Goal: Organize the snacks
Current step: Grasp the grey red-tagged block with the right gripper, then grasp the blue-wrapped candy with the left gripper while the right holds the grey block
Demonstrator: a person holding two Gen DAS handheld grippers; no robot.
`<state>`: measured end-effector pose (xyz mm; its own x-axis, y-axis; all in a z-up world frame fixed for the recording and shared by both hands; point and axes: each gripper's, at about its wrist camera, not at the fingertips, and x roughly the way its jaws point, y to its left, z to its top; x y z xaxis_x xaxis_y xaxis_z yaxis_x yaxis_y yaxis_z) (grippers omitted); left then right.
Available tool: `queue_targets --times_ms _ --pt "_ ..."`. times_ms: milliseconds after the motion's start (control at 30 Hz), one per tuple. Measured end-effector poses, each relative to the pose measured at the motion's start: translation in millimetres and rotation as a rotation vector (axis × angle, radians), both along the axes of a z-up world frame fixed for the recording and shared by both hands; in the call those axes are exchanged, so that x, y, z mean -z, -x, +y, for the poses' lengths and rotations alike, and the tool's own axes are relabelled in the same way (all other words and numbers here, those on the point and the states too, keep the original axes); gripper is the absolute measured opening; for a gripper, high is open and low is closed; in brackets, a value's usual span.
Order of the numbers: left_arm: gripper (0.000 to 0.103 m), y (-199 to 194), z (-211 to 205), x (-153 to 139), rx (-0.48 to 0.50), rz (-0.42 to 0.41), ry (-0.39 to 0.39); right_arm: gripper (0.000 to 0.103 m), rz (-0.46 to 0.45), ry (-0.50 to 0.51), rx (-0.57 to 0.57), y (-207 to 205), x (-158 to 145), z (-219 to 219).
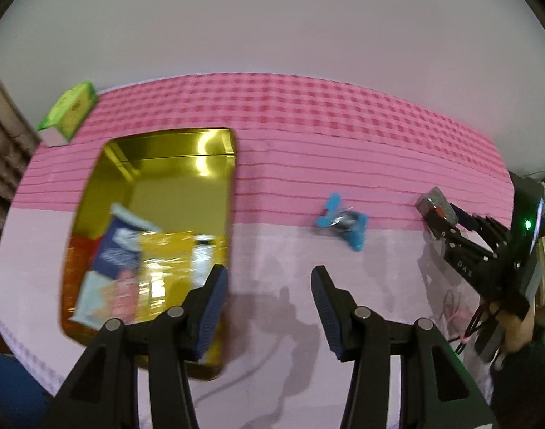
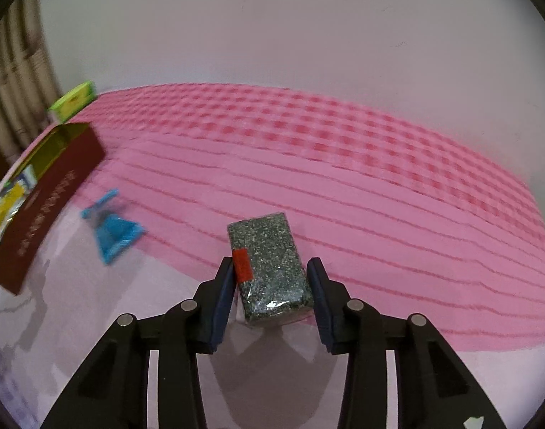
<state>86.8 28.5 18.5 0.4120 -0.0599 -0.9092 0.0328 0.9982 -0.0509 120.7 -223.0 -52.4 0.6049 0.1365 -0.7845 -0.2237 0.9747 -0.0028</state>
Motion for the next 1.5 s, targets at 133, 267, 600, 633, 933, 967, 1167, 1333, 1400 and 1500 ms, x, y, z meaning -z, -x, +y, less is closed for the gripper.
queue_targets --times_ms 133,267,600,633,933,967,1167,1333,1400,1500 --pt "0.050 -14 -22 13 -0.012 0.022 0.046 0.037 -0.018 0.002 0.169 5 0 -34" --pt "0.050 -25 -37 25 -0.030 0.044 0.072 0.037 -0.029 0.000 0.279 11 0 -62" --pt "0.050 -42 -50 48 -0.103 0.132 0.170 0.035 -0.018 -0.058 0.340 19 3 -84" --pt "0.050 -44 -51 50 -0.113 0.140 0.180 0.035 -0.017 -0.050 0.340 19 2 -83" --pt "0.050 -70 -53 66 -0.233 0.160 0.228 0.036 -0.016 -0.044 0.339 19 3 -81" --pt "0.050 -74 -54 68 -0.235 0.157 0.218 0.036 -0.016 -0.044 0.339 18 4 -80" --pt "0.050 -85 -58 73 -0.204 0.150 0.178 0.039 -0.013 -0.038 0.333 17 4 -80" --pt "0.029 -86 -67 74 -0.133 0.143 0.147 0.039 -0.012 -0.032 0.329 16 4 -79" --pt "0.029 -84 -68 74 -0.117 0.136 0.138 0.039 -0.012 -0.032 0.329 16 4 -79" --pt "0.028 -80 -69 74 -0.089 0.132 0.127 0.039 -0.012 -0.032 0.329 16 4 -79"
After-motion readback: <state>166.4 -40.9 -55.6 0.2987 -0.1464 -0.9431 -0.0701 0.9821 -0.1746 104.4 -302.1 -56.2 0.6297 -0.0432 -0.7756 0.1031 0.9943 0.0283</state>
